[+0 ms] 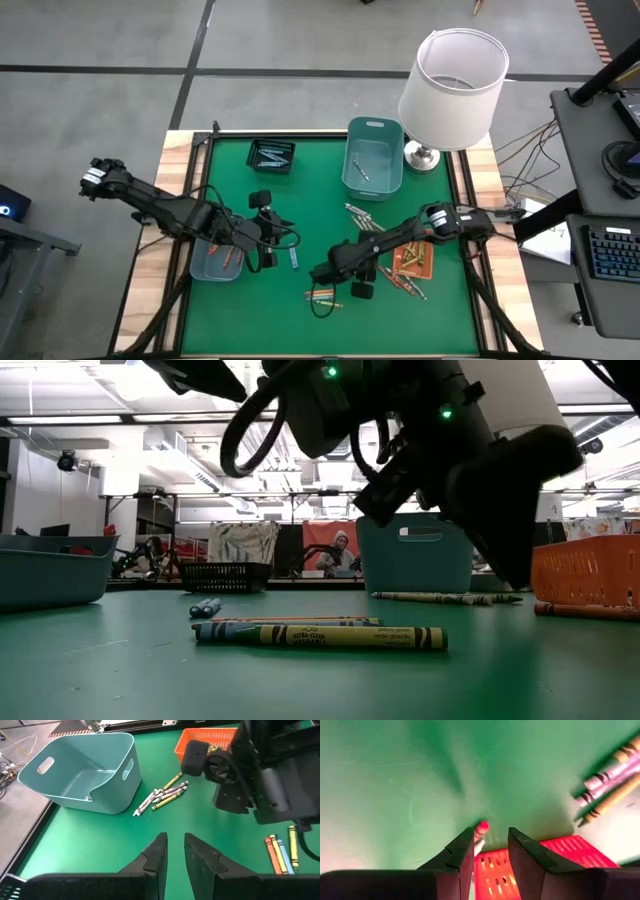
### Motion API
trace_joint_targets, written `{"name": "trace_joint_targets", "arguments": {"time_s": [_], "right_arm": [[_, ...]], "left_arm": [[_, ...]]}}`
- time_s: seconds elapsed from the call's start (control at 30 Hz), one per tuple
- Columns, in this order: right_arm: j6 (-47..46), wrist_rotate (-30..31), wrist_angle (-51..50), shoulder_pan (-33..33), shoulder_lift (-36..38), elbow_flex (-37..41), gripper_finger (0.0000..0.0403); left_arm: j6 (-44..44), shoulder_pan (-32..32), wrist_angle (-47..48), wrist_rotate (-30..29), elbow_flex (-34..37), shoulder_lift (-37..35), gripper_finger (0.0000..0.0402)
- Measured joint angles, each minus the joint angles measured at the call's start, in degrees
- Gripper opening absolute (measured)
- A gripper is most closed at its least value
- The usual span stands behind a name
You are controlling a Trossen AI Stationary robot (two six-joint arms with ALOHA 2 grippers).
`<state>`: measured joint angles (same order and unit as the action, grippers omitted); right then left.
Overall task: Sort crayons
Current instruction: Put the orange crayon into the blue bin
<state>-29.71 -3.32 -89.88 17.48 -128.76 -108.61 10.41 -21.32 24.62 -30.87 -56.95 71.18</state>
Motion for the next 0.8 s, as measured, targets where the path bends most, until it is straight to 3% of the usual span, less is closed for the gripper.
{"name": "trace_joint_targets", "arguments": {"time_s": [0.53,0.8], "right_arm": [[1.3,-1.1,0.2,0.9,-0.1,4.8,0.0154],[1.3,-1.1,2.0,0.9,-0.1,7.0,0.0157]], "left_arm": [[0.0,0.0,0.0,0.0,0.0,0.0,0.0048],[0.0,0.0,0.0,0.0,0.0,0.0,0.0048]]}}
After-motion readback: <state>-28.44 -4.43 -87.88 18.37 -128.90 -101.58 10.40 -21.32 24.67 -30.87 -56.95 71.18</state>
